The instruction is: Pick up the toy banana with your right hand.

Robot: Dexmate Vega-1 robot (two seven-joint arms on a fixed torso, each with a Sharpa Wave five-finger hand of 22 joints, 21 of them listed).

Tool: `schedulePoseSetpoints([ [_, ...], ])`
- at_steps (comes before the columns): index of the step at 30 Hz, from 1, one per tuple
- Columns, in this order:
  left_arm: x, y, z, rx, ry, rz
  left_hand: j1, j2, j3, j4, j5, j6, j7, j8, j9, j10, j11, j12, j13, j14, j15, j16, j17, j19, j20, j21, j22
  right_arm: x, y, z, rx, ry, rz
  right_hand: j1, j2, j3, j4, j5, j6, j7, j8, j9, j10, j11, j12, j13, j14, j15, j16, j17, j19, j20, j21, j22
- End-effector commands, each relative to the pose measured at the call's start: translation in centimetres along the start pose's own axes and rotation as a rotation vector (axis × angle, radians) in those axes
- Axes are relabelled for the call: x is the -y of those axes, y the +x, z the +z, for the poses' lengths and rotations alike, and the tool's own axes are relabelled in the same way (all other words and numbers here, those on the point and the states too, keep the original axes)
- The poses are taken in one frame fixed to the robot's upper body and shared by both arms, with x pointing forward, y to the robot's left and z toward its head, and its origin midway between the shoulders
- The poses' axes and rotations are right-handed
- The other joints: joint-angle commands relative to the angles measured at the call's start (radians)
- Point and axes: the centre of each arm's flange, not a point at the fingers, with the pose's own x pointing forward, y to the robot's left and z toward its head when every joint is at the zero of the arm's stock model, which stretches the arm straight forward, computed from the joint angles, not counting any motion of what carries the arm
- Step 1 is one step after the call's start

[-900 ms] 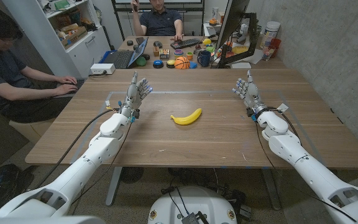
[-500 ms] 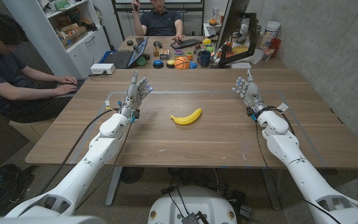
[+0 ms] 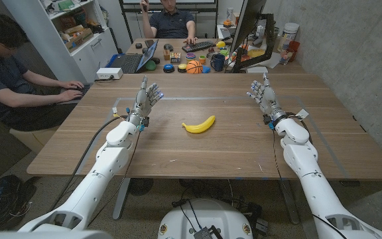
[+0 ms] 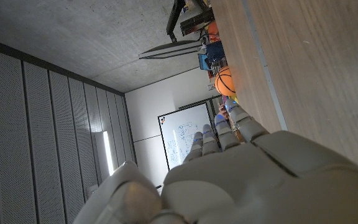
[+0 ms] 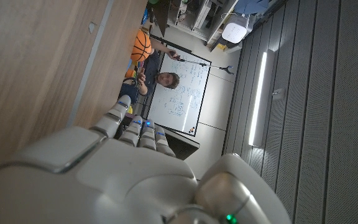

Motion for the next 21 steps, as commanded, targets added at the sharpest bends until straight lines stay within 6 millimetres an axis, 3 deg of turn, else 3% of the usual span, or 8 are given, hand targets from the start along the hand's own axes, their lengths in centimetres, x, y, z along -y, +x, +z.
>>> schedulePoseSetpoints([
  [1, -0.2, 0.1, -0.2, -0.007, 0.004, 0.004, 0.011, -0.002, -0.005, 0.0, 0.003, 0.001, 0.004, 0.006, 0.004, 0.004, 0.008, 0.004, 0.001, 0.009, 0.003, 0.006, 0.004, 0.012, 0.001, 0.007, 0.003, -1.2, -0.8, 0.8, 0.029, -0.039, 0.045, 0.02, 0.008, 0.006, -0.01, 0.006, 0.003, -0.024, 0.006, 0.004, 0.022, -0.001, 0.012, 0.004, 0.01, -0.004, 0.01, 0.003, 0.01, 0.003, 0.003, 0.002],
  [10, -0.4, 0.4, -0.3, -0.007, -0.001, -0.002, 0.013, -0.001, -0.006, -0.001, 0.003, 0.003, 0.003, 0.006, 0.004, 0.007, 0.009, 0.005, 0.001, 0.01, 0.002, 0.006, 0.004, 0.013, 0.001, 0.007, 0.003, -2.3, -1.2, 1.5, 0.025, -0.116, 0.107, 0.068, 0.016, 0.019, -0.036, 0.004, 0.007, -0.057, 0.008, 0.005, 0.036, -0.013, 0.013, 0.006, 0.039, -0.017, 0.017, 0.004, 0.023, 0.021, 0.006, 0.002],
  [13, -0.5, 0.5, -0.4, -0.011, 0.0, 0.001, 0.013, -0.001, -0.006, -0.001, 0.003, 0.004, 0.002, 0.006, 0.004, 0.007, 0.011, 0.005, 0.001, 0.011, 0.003, 0.006, 0.004, 0.013, 0.0, 0.007, 0.003, -2.5, -1.3, 1.7, 0.02, -0.148, 0.121, 0.097, 0.016, 0.026, -0.052, 0.002, 0.007, -0.07, 0.009, 0.006, 0.041, -0.019, 0.014, 0.007, 0.057, -0.012, 0.02, 0.005, 0.03, 0.043, 0.007, 0.003],
  [21, -0.5, 1.0, -0.5, -0.014, -0.001, -0.001, 0.014, 0.0, -0.007, -0.002, 0.003, 0.005, 0.002, 0.006, 0.004, 0.007, 0.008, 0.005, 0.001, 0.012, 0.002, 0.006, 0.004, 0.014, 0.002, 0.007, 0.003, -2.9, -1.6, 2.0, 0.012, -0.194, 0.151, 0.127, 0.017, 0.033, -0.069, 0.001, 0.015, -0.081, 0.012, 0.007, 0.054, -0.032, 0.018, 0.008, 0.07, -0.026, 0.021, 0.005, 0.035, 0.047, 0.008, 0.004],
])
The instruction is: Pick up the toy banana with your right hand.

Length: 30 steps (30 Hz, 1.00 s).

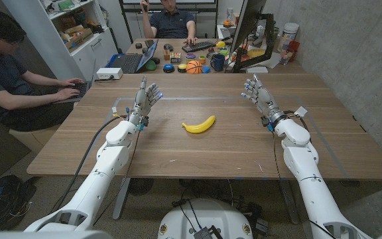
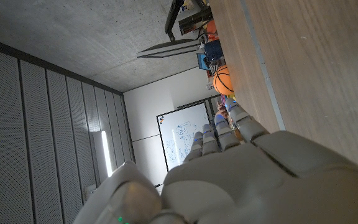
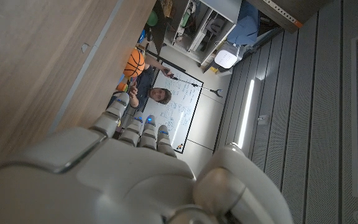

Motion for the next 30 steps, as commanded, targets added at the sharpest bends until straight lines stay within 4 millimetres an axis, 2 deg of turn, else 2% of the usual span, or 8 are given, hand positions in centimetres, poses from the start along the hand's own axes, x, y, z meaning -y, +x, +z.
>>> schedulePoseSetpoints([
  [1, 0.0, 0.6, -0.2, -0.004, 0.001, -0.012, 0.015, 0.0, -0.003, 0.002, 0.003, 0.005, 0.002, 0.006, 0.004, 0.002, 0.002, 0.005, 0.001, 0.012, 0.002, 0.006, 0.004, 0.008, -0.003, 0.007, 0.004, -1.0, -0.5, 1.1, -0.003, -0.094, 0.067, 0.023, 0.0, 0.004, -0.013, 0.002, -0.001, -0.014, 0.005, 0.003, 0.016, -0.008, 0.01, 0.004, 0.015, -0.006, 0.006, 0.005, 0.008, 0.002, 0.009, 0.004],
  [13, -0.1, 1.1, -0.2, -0.005, 0.002, -0.015, 0.017, 0.002, -0.004, 0.001, 0.003, 0.007, 0.0, 0.007, 0.004, 0.004, 0.0, 0.005, 0.001, 0.012, 0.001, 0.006, 0.004, 0.009, -0.003, 0.007, 0.004, -2.3, 0.5, 2.6, -0.015, -0.261, 0.188, 0.096, 0.0, 0.02, -0.055, 0.007, -0.006, -0.051, 0.005, 0.006, 0.04, -0.033, 0.017, 0.007, 0.041, -0.019, 0.006, 0.006, 0.026, -0.003, 0.013, 0.005],
  [25, -0.1, 1.4, -0.2, -0.01, 0.004, -0.01, 0.019, 0.004, -0.005, -0.001, 0.003, 0.008, -0.001, 0.006, 0.004, 0.004, 0.0, 0.005, 0.001, 0.013, 0.0, 0.006, 0.004, 0.009, -0.002, 0.006, 0.004, -4.0, 1.0, 3.8, -0.015, -0.415, 0.3, 0.136, -0.002, 0.028, -0.078, 0.014, 0.004, -0.074, 0.01, 0.008, 0.047, -0.045, 0.018, 0.008, 0.047, -0.029, 0.003, 0.006, 0.034, -0.008, 0.013, 0.006],
  [30, -0.1, 1.5, -0.2, -0.01, 0.005, -0.009, 0.02, 0.004, -0.005, -0.001, 0.002, 0.008, -0.001, 0.006, 0.004, 0.004, -0.001, 0.005, 0.001, 0.012, -0.002, 0.005, 0.004, 0.009, -0.002, 0.006, 0.004, -5.0, 0.9, 4.4, -0.018, -0.527, 0.359, 0.17, -0.005, 0.033, -0.097, 0.022, 0.021, -0.089, 0.017, 0.009, 0.057, -0.057, 0.021, 0.009, 0.051, -0.035, 0.0, 0.006, 0.041, -0.011, 0.014, 0.006],
])
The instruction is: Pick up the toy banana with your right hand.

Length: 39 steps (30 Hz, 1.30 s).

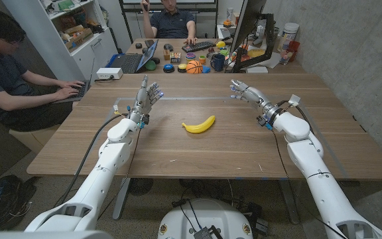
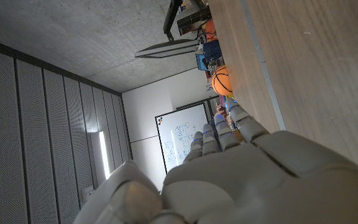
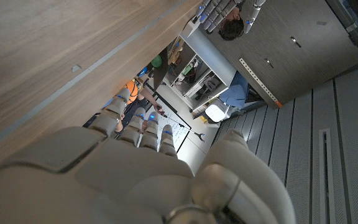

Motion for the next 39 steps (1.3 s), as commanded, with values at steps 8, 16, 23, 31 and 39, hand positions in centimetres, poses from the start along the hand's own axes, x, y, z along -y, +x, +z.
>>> schedulePoseSetpoints([
  [8, 0.1, 0.5, 0.0, 0.0, 0.0, 0.001, 0.013, -0.003, -0.006, -0.002, 0.003, 0.004, 0.003, 0.006, 0.004, 0.004, 0.0, 0.005, 0.001, 0.012, -0.001, 0.005, 0.004, 0.009, -0.003, 0.006, 0.004, -2.5, 0.7, 2.9, 0.003, -0.334, 0.18, 0.069, -0.001, 0.013, -0.037, 0.02, 0.029, -0.037, 0.017, 0.006, 0.023, -0.03, 0.008, 0.004, 0.014, -0.014, -0.003, 0.001, 0.015, -0.003, 0.004, 0.006],
  [16, 0.4, 0.7, -0.1, -0.001, -0.002, -0.003, 0.014, -0.002, -0.007, -0.003, 0.002, 0.005, 0.003, 0.006, 0.005, 0.006, 0.0, 0.005, 0.001, 0.013, -0.001, 0.005, 0.004, 0.01, -0.002, 0.006, 0.004, -3.9, 1.6, 4.0, -0.008, -0.502, 0.227, 0.142, 0.013, 0.034, -0.073, 0.041, 0.079, -0.07, 0.033, 0.008, 0.037, -0.052, 0.009, 0.005, 0.023, -0.016, -0.006, 0.001, 0.016, 0.006, 0.002, 0.007],
  [23, 0.5, 0.7, -0.1, -0.001, -0.003, -0.006, 0.015, -0.002, -0.008, -0.003, 0.002, 0.005, 0.002, 0.006, 0.005, 0.006, -0.002, 0.005, 0.001, 0.014, -0.002, 0.005, 0.004, 0.01, -0.002, 0.006, 0.004, -5.2, 2.8, 4.7, -0.007, -0.639, 0.273, 0.18, 0.021, 0.045, -0.091, 0.052, 0.101, -0.079, 0.039, 0.009, 0.043, -0.06, 0.009, 0.005, 0.042, -0.027, -0.002, 0.001, 0.028, 0.004, 0.006, 0.007],
  [31, 0.5, 0.3, 0.0, 0.007, -0.009, -0.005, 0.016, -0.001, -0.009, -0.004, 0.002, 0.006, 0.001, 0.006, 0.005, 0.008, -0.001, 0.006, 0.001, 0.015, -0.001, 0.005, 0.004, 0.011, -0.001, 0.006, 0.004, -6.5, 3.4, 4.8, -0.007, -0.734, 0.317, 0.21, 0.024, 0.051, -0.105, 0.063, 0.123, -0.095, 0.044, 0.011, 0.044, -0.051, 0.008, 0.006, 0.048, 0.002, -0.004, 0.002, 0.034, 0.008, 0.007, 0.008],
  [39, 0.6, 0.1, -0.1, 0.005, -0.014, 0.0, 0.016, 0.0, -0.01, -0.004, 0.002, 0.009, -0.001, 0.007, 0.005, 0.009, -0.001, 0.006, 0.001, 0.016, -0.001, 0.006, 0.004, 0.012, -0.001, 0.007, 0.004, -7.4, 3.6, 4.8, 0.003, -0.841, 0.346, 0.261, 0.038, 0.063, -0.121, 0.083, 0.149, -0.115, 0.049, 0.016, 0.064, -0.059, 0.019, 0.01, 0.113, 0.051, 0.005, 0.004, 0.059, 0.034, 0.014, 0.01],
])
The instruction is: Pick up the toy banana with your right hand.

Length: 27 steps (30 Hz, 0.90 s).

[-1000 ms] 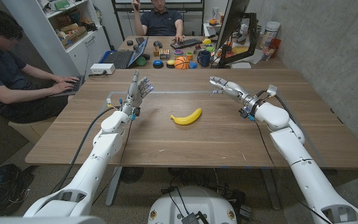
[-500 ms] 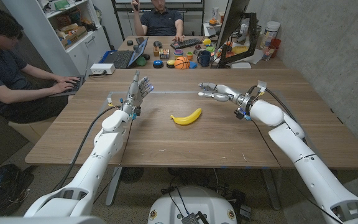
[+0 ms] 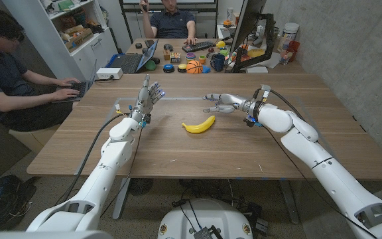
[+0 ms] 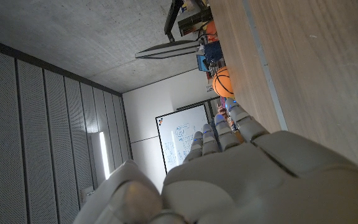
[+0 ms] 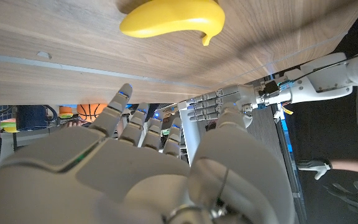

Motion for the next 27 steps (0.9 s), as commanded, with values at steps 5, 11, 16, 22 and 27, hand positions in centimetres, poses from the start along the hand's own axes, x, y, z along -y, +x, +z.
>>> schedulePoseSetpoints([
  [5, 0.2, -0.3, -0.1, 0.004, -0.009, 0.003, 0.017, 0.001, -0.006, 0.0, 0.002, 0.008, 0.0, 0.007, 0.005, 0.006, 0.002, 0.006, 0.001, 0.011, 0.003, 0.006, 0.004, 0.013, -0.001, 0.007, 0.004, -1.4, 1.4, 1.3, 0.008, -0.219, 0.086, 0.039, 0.005, 0.003, -0.015, 0.015, 0.023, -0.016, 0.014, 0.006, 0.019, -0.011, 0.013, 0.006, 0.023, -0.024, 0.001, 0.005, 0.01, 0.001, 0.007, 0.006],
  [11, 0.4, -0.3, -0.1, 0.009, -0.013, -0.002, 0.018, 0.001, -0.007, -0.001, 0.002, 0.009, -0.001, 0.007, 0.005, 0.007, 0.001, 0.006, 0.001, 0.012, 0.003, 0.006, 0.004, 0.014, -0.001, 0.007, 0.004, -2.1, 2.2, 1.9, 0.015, -0.273, 0.138, 0.05, 0.002, 0.003, -0.019, 0.021, 0.027, -0.02, 0.014, 0.007, 0.016, -0.002, 0.013, 0.007, 0.017, -0.01, -0.004, 0.006, 0.005, 0.0, 0.004, 0.006],
  [16, 0.5, -0.3, -0.1, 0.008, -0.015, -0.001, 0.018, 0.002, -0.007, -0.001, 0.001, 0.01, -0.002, 0.007, 0.005, 0.007, 0.001, 0.006, 0.001, 0.013, 0.003, 0.006, 0.004, 0.014, -0.002, 0.007, 0.004, -2.7, 2.8, 2.3, 0.022, -0.314, 0.166, 0.061, 0.0, 0.004, -0.023, 0.025, 0.041, -0.03, 0.019, 0.007, 0.013, -0.001, 0.012, 0.007, 0.021, -0.005, -0.004, 0.007, 0.005, 0.004, 0.004, 0.006],
  [22, 0.6, -0.4, -0.2, 0.01, -0.019, 0.001, 0.019, 0.003, -0.008, -0.001, 0.001, 0.016, -0.007, 0.009, 0.005, 0.016, -0.004, 0.009, 0.001, 0.016, 0.001, 0.007, 0.004, 0.015, -0.001, 0.007, 0.004, -3.4, 3.5, 2.6, 0.029, -0.353, 0.184, 0.071, -0.001, 0.006, -0.027, 0.029, 0.039, -0.032, 0.017, 0.008, 0.012, -0.001, 0.012, 0.008, 0.022, -0.005, -0.005, 0.007, 0.005, 0.007, 0.004, 0.006],
  [27, 0.5, -0.5, -0.2, 0.015, -0.02, 0.002, 0.019, 0.003, -0.009, -0.002, 0.001, 0.016, -0.01, 0.009, 0.005, 0.018, -0.004, 0.009, 0.001, 0.018, -0.002, 0.007, 0.004, 0.017, -0.002, 0.007, 0.004, -3.8, 3.7, 2.9, 0.024, -0.4, 0.186, 0.085, -0.001, 0.009, -0.031, 0.034, 0.049, -0.034, 0.021, 0.008, 0.013, -0.002, 0.013, 0.009, 0.022, -0.013, -0.007, 0.007, 0.004, 0.005, 0.003, 0.007],
])
